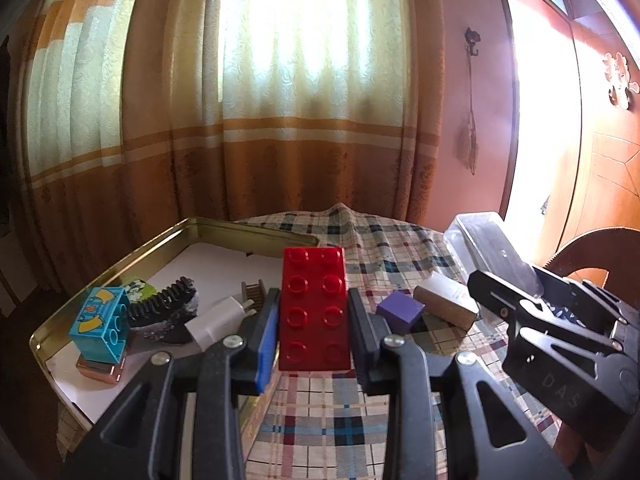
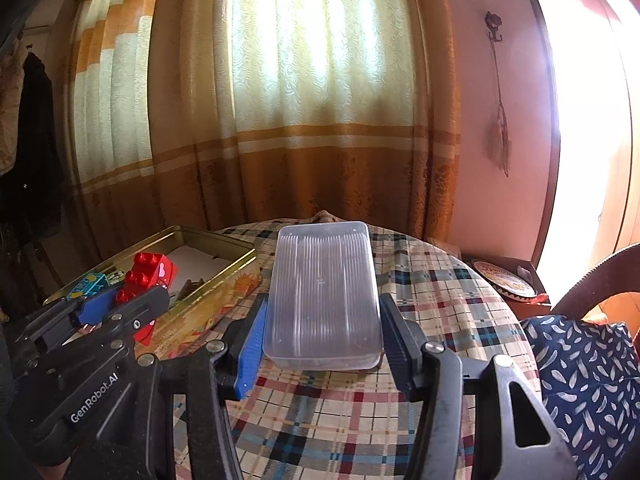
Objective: Organize rigid objects
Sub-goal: 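Carry the red brick in the left tool toward the tin tray while the right tool carries the box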
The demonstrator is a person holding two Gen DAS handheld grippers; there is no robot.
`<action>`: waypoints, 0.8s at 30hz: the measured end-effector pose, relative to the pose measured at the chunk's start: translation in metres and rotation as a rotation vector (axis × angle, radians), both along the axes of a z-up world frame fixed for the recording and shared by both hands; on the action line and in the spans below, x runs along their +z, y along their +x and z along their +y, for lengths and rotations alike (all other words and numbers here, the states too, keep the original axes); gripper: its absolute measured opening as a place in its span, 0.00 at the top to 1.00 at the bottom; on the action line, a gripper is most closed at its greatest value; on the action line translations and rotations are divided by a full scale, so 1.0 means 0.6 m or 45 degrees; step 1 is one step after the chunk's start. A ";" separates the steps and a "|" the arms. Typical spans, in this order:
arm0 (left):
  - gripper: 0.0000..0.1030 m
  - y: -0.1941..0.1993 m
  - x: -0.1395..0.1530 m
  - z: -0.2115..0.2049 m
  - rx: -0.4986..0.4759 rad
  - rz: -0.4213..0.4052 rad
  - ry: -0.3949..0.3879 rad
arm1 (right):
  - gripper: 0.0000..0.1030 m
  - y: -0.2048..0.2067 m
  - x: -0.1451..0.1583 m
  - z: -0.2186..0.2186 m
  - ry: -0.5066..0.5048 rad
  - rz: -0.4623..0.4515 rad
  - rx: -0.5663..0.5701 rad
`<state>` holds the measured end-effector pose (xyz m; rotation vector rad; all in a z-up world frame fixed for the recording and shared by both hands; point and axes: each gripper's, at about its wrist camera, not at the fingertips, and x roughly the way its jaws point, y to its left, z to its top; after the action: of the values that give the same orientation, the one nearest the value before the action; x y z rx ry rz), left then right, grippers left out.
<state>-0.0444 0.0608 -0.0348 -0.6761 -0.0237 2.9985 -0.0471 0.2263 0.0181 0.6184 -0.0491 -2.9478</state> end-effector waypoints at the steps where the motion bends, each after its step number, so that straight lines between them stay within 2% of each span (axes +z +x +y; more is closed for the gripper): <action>1: 0.70 0.000 0.000 -0.002 0.002 0.000 0.002 | 0.46 0.000 0.000 -0.002 0.001 0.000 0.004; 24: 0.70 0.016 0.005 -0.024 0.038 0.036 0.014 | 0.46 0.017 0.000 -0.024 -0.007 0.041 0.062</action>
<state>-0.0347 0.0462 -0.0319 -0.6376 -0.0493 3.0333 -0.0370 0.2118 0.0184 0.5627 -0.0383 -2.9088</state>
